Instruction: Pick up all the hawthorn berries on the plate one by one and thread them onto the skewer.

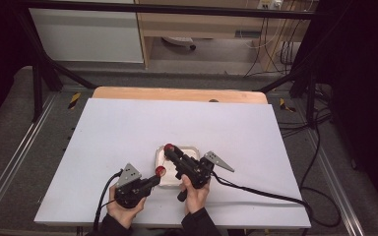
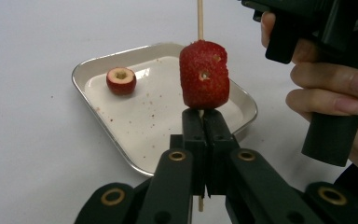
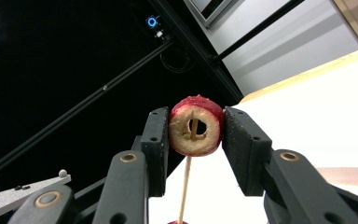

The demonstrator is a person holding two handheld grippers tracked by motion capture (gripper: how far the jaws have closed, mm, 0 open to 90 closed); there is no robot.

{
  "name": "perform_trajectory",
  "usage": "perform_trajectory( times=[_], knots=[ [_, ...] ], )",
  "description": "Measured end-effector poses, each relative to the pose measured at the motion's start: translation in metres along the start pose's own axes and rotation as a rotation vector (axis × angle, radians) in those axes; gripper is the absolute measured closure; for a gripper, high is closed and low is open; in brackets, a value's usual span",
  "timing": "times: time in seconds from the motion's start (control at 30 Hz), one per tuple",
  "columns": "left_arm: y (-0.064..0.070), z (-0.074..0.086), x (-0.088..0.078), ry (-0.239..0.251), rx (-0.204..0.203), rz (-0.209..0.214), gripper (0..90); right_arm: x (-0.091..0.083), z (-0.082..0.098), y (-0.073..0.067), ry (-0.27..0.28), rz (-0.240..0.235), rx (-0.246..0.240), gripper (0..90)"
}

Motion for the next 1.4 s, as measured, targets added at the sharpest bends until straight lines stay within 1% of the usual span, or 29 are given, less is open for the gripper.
perform_trajectory(
  times=[0.07, 0.47, 0.53, 0.57, 0.67, 0.7, 0.73, 0.77, 0.8, 0.87, 0.93, 0.97, 1.03, 1.17, 1.2, 1.27, 1.3, 1.4],
  knots=[
    [0.000, 0.000, 0.000, 0.003, 0.000, 0.000, 88.9, 0.000, -0.001, 0.000, 0.003, -0.009, 0.009, 62.4],
    [0.000, 0.000, 0.002, -0.007, -0.007, 0.007, 88.9, -0.001, 0.001, -0.001, -0.011, -0.008, -0.003, 62.6],
    [0.000, 0.000, 0.002, -0.010, -0.006, 0.009, 88.9, -0.001, 0.001, -0.001, -0.014, -0.005, -0.008, 62.6],
    [0.000, 0.001, 0.002, -0.012, 0.000, 0.009, 88.9, -0.002, 0.001, -0.001, -0.018, -0.003, -0.011, 62.6],
    [-0.001, 0.002, 0.003, -0.018, 0.007, 0.006, 88.9, -0.002, -0.001, -0.001, -0.043, 0.008, -0.037, 61.7],
    [-0.001, 0.002, 0.003, -0.020, 0.009, 0.008, 88.9, -0.001, -0.002, -0.001, -0.053, 0.010, -0.045, 60.8],
    [-0.001, 0.002, 0.003, -0.020, 0.009, 0.008, 88.9, -0.001, -0.003, 0.000, -0.064, 0.015, -0.058, 55.5],
    [-0.001, 0.003, 0.003, -0.020, 0.011, 0.011, 88.9, -0.001, -0.003, 0.000, -0.064, 0.015, -0.058, 55.5],
    [-0.001, 0.003, 0.003, -0.021, 0.012, 0.013, 88.9, 0.001, -0.006, 0.001, -0.079, 0.028, -0.065, 50.2],
    [0.001, 0.004, 0.004, -0.028, 0.021, 0.013, 88.9, 0.001, -0.008, 0.002, -0.087, 0.027, -0.073, 50.1],
    [0.001, 0.004, 0.005, -0.034, 0.027, 0.013, 88.9, 0.003, -0.014, 0.003, -0.090, 0.023, -0.071, 51.6],
    [0.000, 0.004, 0.005, -0.032, 0.026, 0.012, 88.9, 0.003, -0.016, 0.003, -0.091, 0.021, -0.072, 54.1],
    [0.000, 0.004, 0.005, -0.033, 0.026, 0.011, 88.9, 0.004, -0.018, 0.004, -0.112, 0.016, -0.065, 60.0],
    [0.000, 0.005, 0.005, -0.042, 0.026, 0.008, 88.9, 0.004, -0.018, 0.004, -0.146, 0.013, -0.045, 61.2],
    [0.000, 0.005, 0.005, -0.049, 0.023, 0.007, 88.9, 0.004, -0.018, 0.004, -0.146, 0.014, -0.052, 61.3],
    [-0.001, 0.005, 0.005, -0.049, 0.022, 0.005, 88.9, 0.003, -0.017, 0.003, -0.152, 0.016, -0.045, 61.6],
    [-0.002, 0.005, 0.004, -0.046, 0.020, 0.003, 88.9, 0.002, -0.017, 0.003, -0.147, 0.015, -0.053, 61.6],
    [-0.001, 0.004, 0.003, -0.040, 0.024, -0.002, 89.0, 0.000, -0.017, 0.001, -0.139, 0.016, -0.057, 62.0]
  ],
)
Point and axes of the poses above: each handheld gripper's, and its own axes: x roughly forward along the jaws, z roughly out of its underside, y roughly to its right, the point moved 3 cm from there along x, roughly forward along the jaws, and after that the axes turned 11 degrees about z, right-handed, at the moved point
